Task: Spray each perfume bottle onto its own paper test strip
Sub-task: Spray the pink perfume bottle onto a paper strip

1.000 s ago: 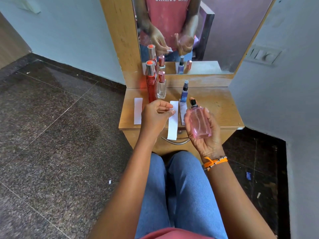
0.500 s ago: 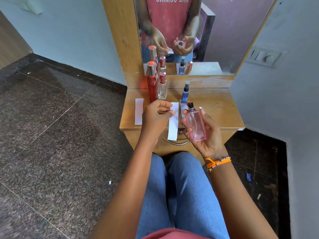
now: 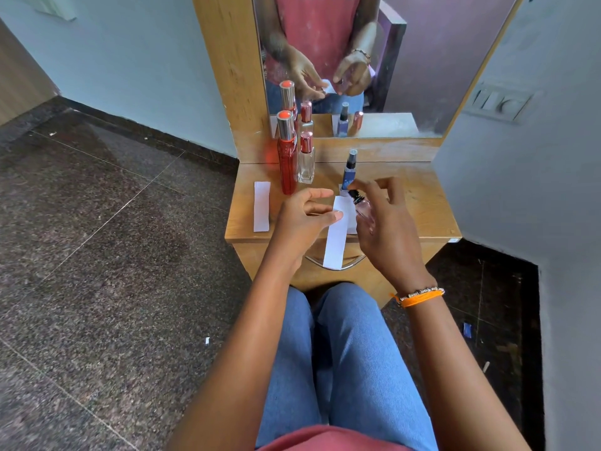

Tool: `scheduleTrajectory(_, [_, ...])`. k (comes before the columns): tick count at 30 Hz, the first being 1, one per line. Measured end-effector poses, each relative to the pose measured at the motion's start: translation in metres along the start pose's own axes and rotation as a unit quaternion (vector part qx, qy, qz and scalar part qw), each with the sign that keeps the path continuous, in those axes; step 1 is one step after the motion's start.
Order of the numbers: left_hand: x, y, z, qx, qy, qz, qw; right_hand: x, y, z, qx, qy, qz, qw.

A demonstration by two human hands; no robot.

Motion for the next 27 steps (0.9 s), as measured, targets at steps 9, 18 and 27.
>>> scheduleTrajectory(9, [-0.004,-0.001,-0.001,-0.015,-0.011,0.000,1.000,-0.002,-0.001,0.003,0.014,-0.034,0.014,0.999])
scheduleTrajectory(18, [-0.004,0.001,0.001,-0.015,-0.004,-0.012,1.000,0.001,0.000,-0.002,0.001,0.012,-0.025,1.000])
scheduleTrajectory(27, [-0.006,0.006,0.009,-0.029,0.034,-0.063,0.997,0.021,0.002,-0.049,-0.141,0.142,-0.151,0.968])
Point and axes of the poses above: each hand's wrist, its own y-axis towards the middle knuckle, its own x-axis out of the back of the hand, z = x × y, the point moved 5 cm from there along y, towards the middle knuckle, and after that the axes turned 14 degrees about y, right-handed, at the moved point
